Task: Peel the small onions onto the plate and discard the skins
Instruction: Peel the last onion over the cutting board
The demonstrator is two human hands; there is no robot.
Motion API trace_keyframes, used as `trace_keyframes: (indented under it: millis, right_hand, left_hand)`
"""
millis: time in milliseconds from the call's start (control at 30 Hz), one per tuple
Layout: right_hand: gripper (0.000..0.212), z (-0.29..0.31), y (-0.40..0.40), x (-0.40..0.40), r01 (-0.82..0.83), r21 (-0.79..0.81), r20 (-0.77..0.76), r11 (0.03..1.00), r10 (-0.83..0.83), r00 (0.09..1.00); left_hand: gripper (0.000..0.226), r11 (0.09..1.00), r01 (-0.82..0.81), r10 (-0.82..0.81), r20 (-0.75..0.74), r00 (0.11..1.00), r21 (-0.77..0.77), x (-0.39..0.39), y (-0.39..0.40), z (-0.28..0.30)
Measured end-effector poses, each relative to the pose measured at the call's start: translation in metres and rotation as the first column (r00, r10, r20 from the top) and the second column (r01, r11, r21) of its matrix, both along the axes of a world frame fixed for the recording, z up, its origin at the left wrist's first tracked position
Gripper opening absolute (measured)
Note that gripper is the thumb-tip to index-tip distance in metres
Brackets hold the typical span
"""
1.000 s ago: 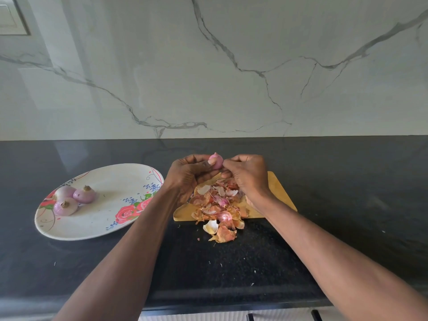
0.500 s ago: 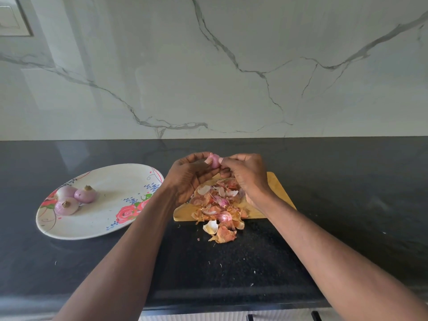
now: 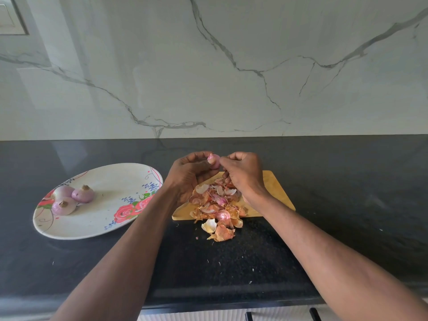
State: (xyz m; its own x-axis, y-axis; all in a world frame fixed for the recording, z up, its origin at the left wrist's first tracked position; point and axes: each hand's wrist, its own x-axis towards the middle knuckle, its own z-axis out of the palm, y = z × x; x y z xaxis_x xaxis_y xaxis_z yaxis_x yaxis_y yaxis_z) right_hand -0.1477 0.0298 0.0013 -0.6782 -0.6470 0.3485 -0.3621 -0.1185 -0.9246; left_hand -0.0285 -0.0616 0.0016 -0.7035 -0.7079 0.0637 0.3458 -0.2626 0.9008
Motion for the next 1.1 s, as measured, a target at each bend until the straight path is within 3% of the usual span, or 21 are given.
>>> trace_keyframes:
  millis: [167,400,533,700,833,1000,1100]
  right_hand:
    - [0.026,-0.0017,-0.001,-0.0033,0.02,0.017,0.021,1.0,-0.021,1.0]
    - [0.036,-0.0051,-0.0039,-0.0069,0.071,0.072,-0.086,0.995,-0.064,0.994]
    - [0.006,-0.0004,-0.0003,-0.005,0.054,0.023,-0.188,0.998,-0.049,0.981]
    - [0.015,0.0036,0.0051,-0.0017,-0.011,-0.059,-0.28,0.998,-0.006,0.96]
    - [0.026,0.0022,0.0023,-0.0016,-0.082,-0.02,-0.282,0.996,0.073,0.957]
    - [0.034,0.0014,0.0014,-0.0015,-0.117,0.007,-0.403,0.993,0.109,0.909]
    - [0.029,0.0005,0.0007,-0.0021,-0.138,0.025,-0.448,0.99,0.134,0.884]
  left_hand:
    - [0.014,0.998,0.014,-0.014,0.001,1.0,0.065,0.0017,0.0,0.0039]
    - [0.019,0.985,0.021,-0.008,-0.073,0.997,0.169,0.0063,0.0019,0.0087]
    - [0.016,0.982,-0.031,0.041,-0.047,0.998,0.188,0.0052,0.0006,0.0083]
    - [0.017,0.985,-0.055,0.055,0.002,0.998,0.162,0.0043,-0.0011,0.0066]
    - [0.017,0.987,-0.048,0.044,0.026,0.999,0.151,0.005,0.0016,0.0084]
    - [0.02,0.99,-0.06,0.05,0.083,0.995,0.126,0.0059,0.001,0.01]
    - [0.023,0.992,-0.064,0.05,0.13,0.99,0.106,0.0063,0.0,0.0091]
